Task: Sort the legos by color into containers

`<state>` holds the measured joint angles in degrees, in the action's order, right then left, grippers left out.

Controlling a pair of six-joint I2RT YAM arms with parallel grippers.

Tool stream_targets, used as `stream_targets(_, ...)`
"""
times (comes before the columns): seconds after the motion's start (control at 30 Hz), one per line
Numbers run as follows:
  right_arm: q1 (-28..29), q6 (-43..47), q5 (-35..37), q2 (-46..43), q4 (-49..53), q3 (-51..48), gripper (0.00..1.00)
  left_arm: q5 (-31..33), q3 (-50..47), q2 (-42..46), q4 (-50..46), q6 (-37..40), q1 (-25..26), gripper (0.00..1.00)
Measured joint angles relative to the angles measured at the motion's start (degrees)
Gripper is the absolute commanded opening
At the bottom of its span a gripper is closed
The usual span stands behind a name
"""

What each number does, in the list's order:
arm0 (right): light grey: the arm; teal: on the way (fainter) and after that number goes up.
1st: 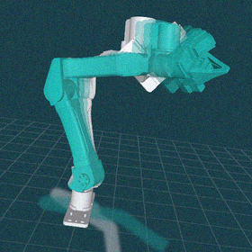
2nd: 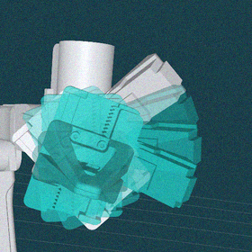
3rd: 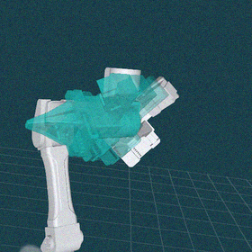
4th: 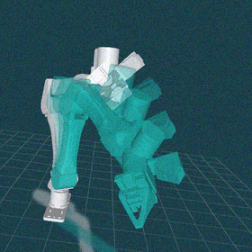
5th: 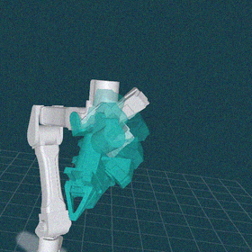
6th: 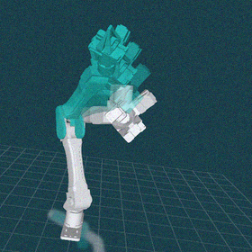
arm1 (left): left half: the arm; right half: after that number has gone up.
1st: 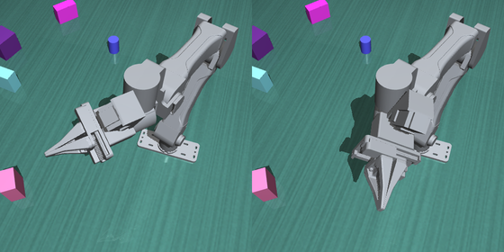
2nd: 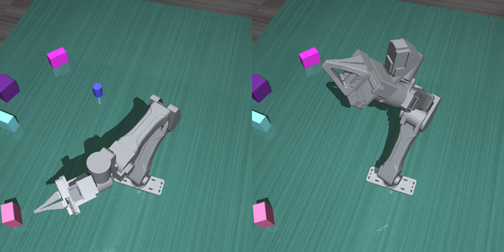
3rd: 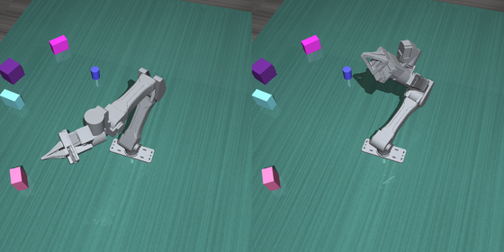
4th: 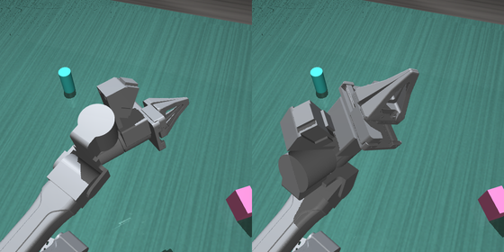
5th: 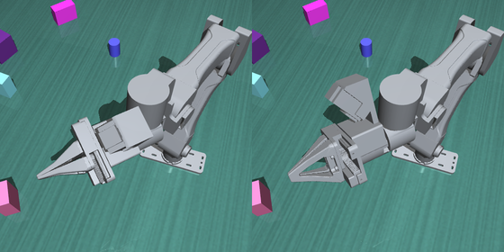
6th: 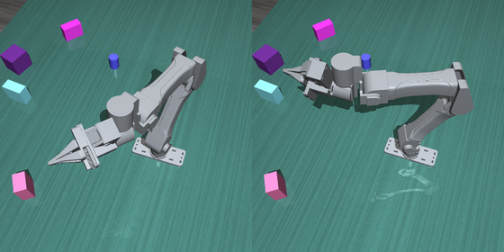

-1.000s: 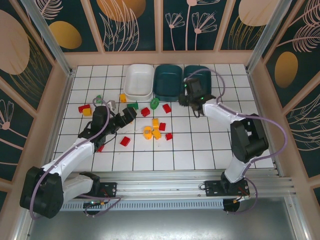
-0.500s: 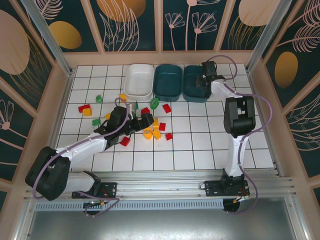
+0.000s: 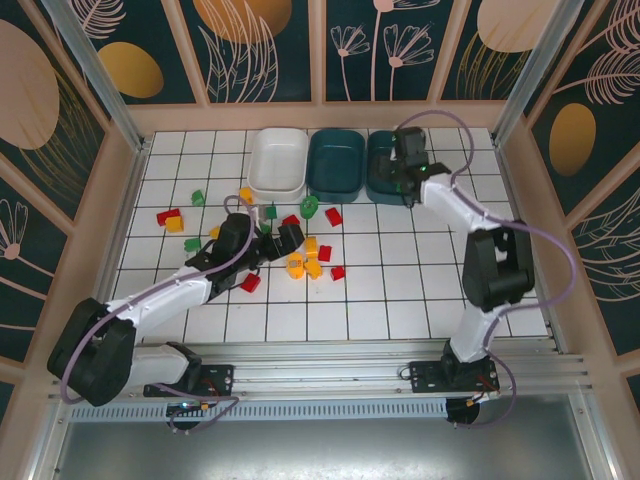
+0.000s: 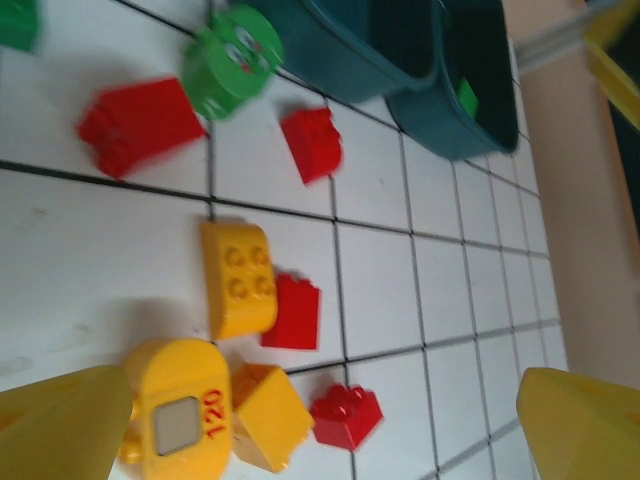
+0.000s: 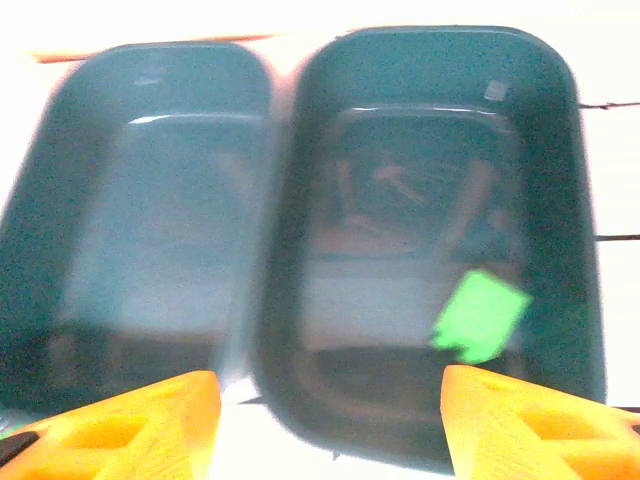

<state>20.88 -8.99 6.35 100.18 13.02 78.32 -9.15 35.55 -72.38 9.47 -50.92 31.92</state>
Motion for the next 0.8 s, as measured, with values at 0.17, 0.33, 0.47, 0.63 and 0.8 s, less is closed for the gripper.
stream_targets(0.17,15.1,-1.6,0.8,-5.0,-4.3,-10.4,0.61,12.1,-1.1,5.1,-5.1,-3.1,-1.1,0.99)
stream_targets(0.33,19.8,-2.9,0.7,-1.2,-4.0,-15.8,0.64,17.1,-5.6,8.2,-7.3,-6.2,-3.0,0.98)
stream_targets(0.47,18.8,-3.0,0.9,3.9,-4.0,-12.9,0.65,16.5,-5.9,7.6,-8.2,-6.6,-3.0,0.98)
stream_targets(0.63,17.0,-2.3,0.9,10.8,-4.1,-6.1,0.65,13.9,-5.5,6.8,-8.3,-6.4,-3.0,0.98)
stream_targets(0.8,15.5,-1.7,0.9,15.9,-4.0,-2.2,0.63,14.0,-5.5,8.1,-9.0,-6.3,-3.0,0.98)
